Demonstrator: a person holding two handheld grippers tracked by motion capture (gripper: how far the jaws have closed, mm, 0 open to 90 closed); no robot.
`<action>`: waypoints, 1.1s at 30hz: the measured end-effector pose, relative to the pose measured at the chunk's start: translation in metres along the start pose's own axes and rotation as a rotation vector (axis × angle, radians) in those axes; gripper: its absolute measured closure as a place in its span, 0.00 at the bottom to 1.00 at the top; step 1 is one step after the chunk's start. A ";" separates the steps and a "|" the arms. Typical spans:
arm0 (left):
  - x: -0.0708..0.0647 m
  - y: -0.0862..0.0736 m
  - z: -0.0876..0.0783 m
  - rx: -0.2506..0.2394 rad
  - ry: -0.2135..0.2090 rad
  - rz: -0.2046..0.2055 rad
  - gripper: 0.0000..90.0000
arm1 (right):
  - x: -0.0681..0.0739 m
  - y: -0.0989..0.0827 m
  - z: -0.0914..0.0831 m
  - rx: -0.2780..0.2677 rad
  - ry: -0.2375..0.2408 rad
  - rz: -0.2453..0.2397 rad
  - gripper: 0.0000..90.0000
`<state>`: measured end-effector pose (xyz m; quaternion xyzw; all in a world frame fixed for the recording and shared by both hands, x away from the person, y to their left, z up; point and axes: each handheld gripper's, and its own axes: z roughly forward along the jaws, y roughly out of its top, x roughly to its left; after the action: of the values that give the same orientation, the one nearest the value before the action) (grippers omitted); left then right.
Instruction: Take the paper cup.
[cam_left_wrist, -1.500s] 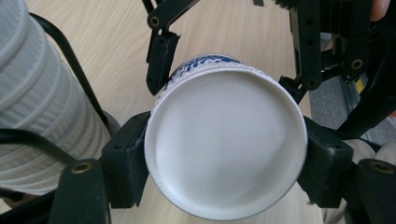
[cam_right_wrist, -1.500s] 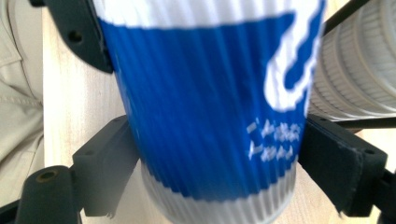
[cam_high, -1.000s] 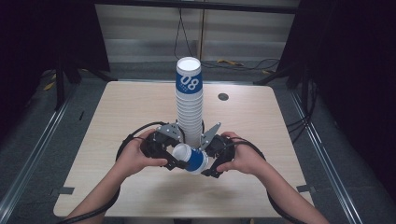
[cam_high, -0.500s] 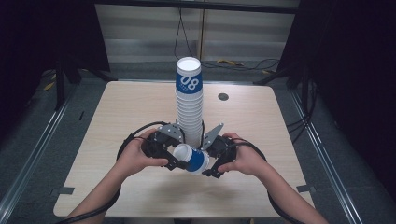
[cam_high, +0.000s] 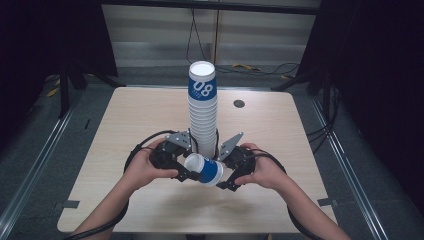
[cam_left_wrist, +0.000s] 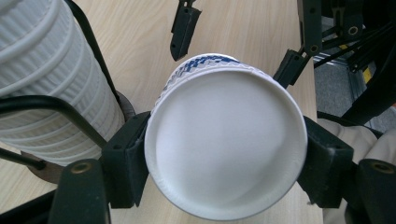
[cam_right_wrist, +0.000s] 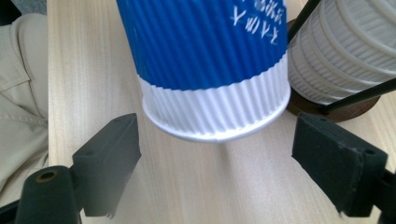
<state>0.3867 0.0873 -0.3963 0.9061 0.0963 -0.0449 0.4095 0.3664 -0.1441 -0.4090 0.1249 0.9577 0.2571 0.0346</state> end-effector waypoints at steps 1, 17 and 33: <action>0.000 0.000 0.000 0.003 -0.003 -0.001 0.32 | 0.000 0.000 0.000 0.003 0.000 0.002 0.16; 0.002 -0.003 -0.003 -0.011 0.002 -0.006 0.32 | -0.003 -0.023 0.001 -0.149 0.001 0.082 0.16; 0.002 -0.008 -0.007 -0.038 0.013 -0.027 0.32 | -0.002 -0.035 0.005 -0.246 -0.019 0.133 0.15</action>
<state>0.3868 0.0976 -0.3976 0.8971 0.1117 -0.0427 0.4252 0.3613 -0.1712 -0.4302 0.1851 0.9082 0.3730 0.0418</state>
